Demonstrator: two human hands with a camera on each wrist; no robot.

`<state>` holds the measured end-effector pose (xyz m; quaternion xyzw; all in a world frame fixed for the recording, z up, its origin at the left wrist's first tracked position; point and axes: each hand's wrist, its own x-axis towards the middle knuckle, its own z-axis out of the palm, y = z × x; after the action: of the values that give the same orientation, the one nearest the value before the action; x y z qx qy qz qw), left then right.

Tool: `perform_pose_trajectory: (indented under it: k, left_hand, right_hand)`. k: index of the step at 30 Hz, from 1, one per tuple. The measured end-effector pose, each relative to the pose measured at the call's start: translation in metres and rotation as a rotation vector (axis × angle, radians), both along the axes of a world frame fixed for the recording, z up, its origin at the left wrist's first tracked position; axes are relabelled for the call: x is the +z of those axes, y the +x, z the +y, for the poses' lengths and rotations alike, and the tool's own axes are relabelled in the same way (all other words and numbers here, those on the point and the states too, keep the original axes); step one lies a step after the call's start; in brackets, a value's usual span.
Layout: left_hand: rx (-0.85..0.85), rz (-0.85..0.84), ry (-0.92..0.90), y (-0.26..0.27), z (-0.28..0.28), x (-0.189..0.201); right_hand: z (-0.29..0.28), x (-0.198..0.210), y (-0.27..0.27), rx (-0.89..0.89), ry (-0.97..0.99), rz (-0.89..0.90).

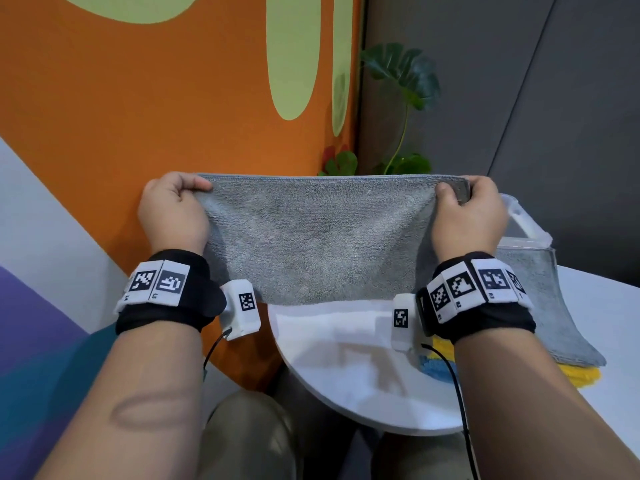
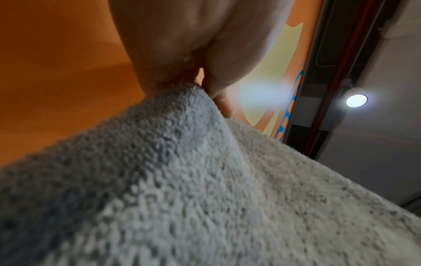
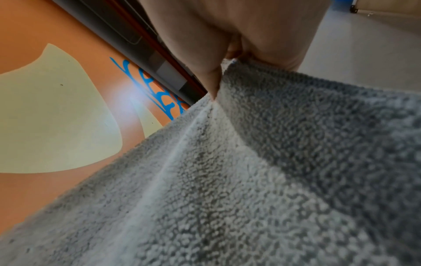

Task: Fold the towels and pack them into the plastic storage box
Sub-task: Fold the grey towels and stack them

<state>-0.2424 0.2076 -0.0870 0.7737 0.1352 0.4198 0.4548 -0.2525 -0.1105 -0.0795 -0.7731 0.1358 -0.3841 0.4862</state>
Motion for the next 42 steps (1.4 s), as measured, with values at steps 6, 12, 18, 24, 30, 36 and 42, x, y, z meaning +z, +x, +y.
perform_pose_trajectory:
  k: [6, 12, 18, 24, 30, 36, 42]
  left_hand:
    - [-0.093, 0.205, 0.000, -0.001, -0.017, -0.001]
    - [-0.337, 0.287, -0.023, -0.002, -0.054, -0.005]
    - [-0.577, 0.266, -0.012, -0.016, -0.100, 0.001]
    - [-0.659, 0.278, -0.030, -0.025, -0.124, 0.006]
    - [-0.644, 0.298, -0.059, -0.027, -0.128, 0.009]
    - [-0.676, 0.315, -0.083, -0.032, -0.127, 0.015]
    - [-0.729, 0.333, -0.082, -0.031, -0.121, 0.020]
  right_hand:
    - [0.005, -0.002, 0.001, 0.076, -0.030, 0.208]
    - [0.026, -0.006, -0.003, 0.184, -0.089, 0.308]
    - [0.054, -0.010, -0.015, 0.361, -0.039, 0.252]
    - [0.066, -0.012, -0.015, 0.412, 0.012, 0.255]
    - [0.066, -0.008, -0.015, 0.484, -0.058, 0.242]
    - [0.066, -0.006, -0.017, 0.517, -0.149, 0.206]
    - [0.073, -0.011, -0.021, 0.581, -0.292, 0.191]
